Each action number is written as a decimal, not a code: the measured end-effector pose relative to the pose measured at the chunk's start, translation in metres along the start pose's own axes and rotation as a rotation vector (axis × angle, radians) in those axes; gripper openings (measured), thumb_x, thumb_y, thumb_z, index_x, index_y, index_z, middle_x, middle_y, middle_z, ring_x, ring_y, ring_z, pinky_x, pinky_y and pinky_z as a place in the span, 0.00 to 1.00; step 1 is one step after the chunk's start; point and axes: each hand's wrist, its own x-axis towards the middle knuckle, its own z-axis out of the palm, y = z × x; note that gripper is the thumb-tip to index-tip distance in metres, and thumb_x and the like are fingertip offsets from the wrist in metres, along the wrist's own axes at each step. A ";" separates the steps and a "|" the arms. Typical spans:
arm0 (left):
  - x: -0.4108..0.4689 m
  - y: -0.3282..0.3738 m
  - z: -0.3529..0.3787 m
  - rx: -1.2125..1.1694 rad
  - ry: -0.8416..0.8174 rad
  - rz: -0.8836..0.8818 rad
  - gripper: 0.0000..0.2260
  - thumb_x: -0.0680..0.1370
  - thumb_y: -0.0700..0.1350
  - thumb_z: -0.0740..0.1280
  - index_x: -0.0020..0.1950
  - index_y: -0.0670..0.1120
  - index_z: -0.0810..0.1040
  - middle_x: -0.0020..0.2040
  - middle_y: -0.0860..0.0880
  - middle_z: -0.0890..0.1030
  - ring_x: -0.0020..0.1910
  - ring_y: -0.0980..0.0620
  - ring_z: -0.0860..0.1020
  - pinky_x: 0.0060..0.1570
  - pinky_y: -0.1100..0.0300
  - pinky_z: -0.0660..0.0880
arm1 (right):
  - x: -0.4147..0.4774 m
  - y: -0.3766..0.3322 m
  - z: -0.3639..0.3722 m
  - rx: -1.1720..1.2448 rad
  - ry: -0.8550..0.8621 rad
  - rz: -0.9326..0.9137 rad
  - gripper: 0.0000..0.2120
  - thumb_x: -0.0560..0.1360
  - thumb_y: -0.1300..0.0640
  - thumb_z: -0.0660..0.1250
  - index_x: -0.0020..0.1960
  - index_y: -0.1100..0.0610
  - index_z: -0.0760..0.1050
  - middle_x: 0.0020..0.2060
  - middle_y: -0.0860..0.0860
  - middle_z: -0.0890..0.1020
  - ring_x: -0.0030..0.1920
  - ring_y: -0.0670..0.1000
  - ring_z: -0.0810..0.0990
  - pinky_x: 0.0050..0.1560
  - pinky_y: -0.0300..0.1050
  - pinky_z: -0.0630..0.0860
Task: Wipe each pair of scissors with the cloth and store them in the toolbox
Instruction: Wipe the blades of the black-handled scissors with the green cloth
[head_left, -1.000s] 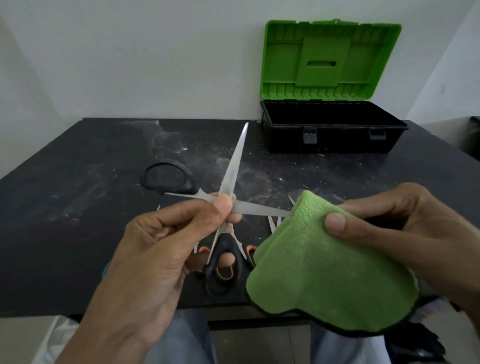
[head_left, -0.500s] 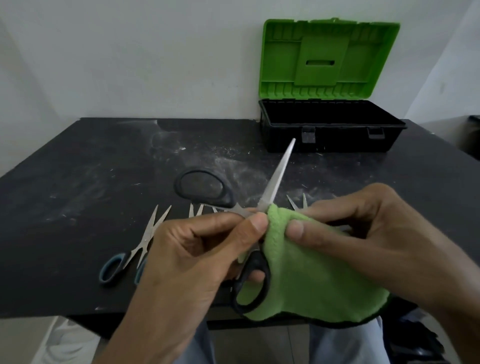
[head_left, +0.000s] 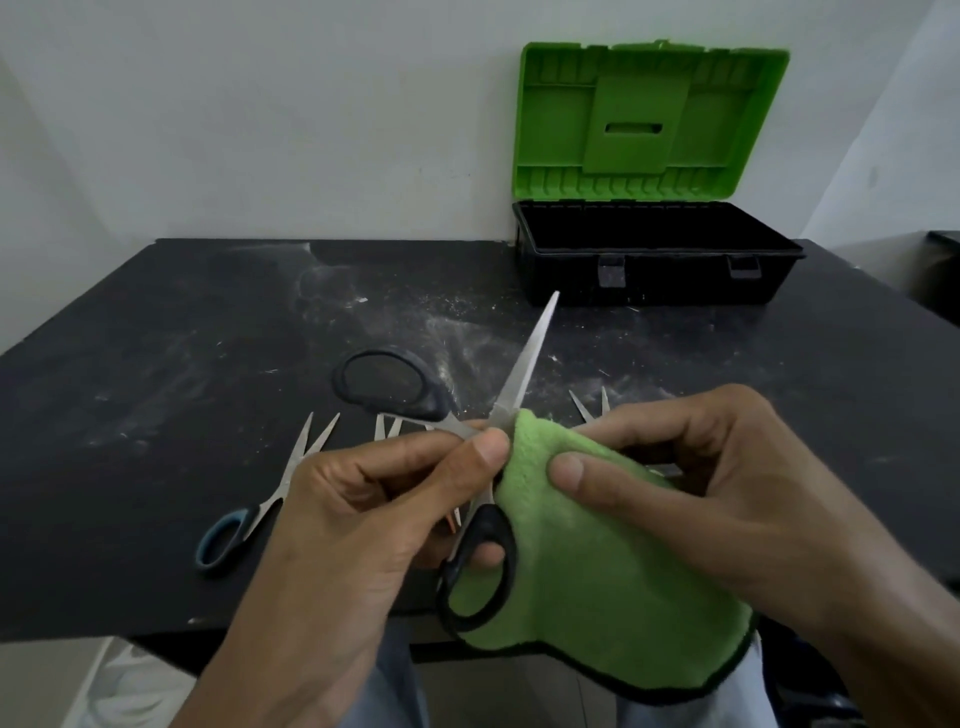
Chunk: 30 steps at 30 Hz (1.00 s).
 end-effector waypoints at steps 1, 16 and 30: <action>-0.001 0.000 -0.001 -0.022 0.015 -0.017 0.11 0.62 0.47 0.75 0.38 0.41 0.87 0.32 0.46 0.84 0.26 0.53 0.78 0.27 0.63 0.77 | 0.000 0.000 -0.001 0.006 -0.009 0.013 0.06 0.73 0.50 0.76 0.46 0.50 0.90 0.40 0.47 0.90 0.40 0.48 0.90 0.40 0.41 0.86; -0.003 0.008 -0.003 -0.093 0.037 -0.129 0.11 0.60 0.48 0.74 0.34 0.41 0.86 0.33 0.42 0.83 0.24 0.53 0.78 0.22 0.64 0.76 | -0.016 0.004 -0.008 0.192 0.101 0.035 0.08 0.69 0.51 0.75 0.42 0.53 0.90 0.40 0.55 0.90 0.39 0.57 0.90 0.37 0.45 0.86; -0.004 0.010 -0.002 -0.046 0.030 -0.110 0.12 0.59 0.48 0.74 0.35 0.40 0.86 0.31 0.43 0.83 0.24 0.53 0.77 0.22 0.65 0.75 | -0.021 0.010 -0.015 0.212 0.051 0.058 0.08 0.71 0.56 0.74 0.45 0.55 0.90 0.42 0.57 0.90 0.41 0.60 0.91 0.40 0.50 0.88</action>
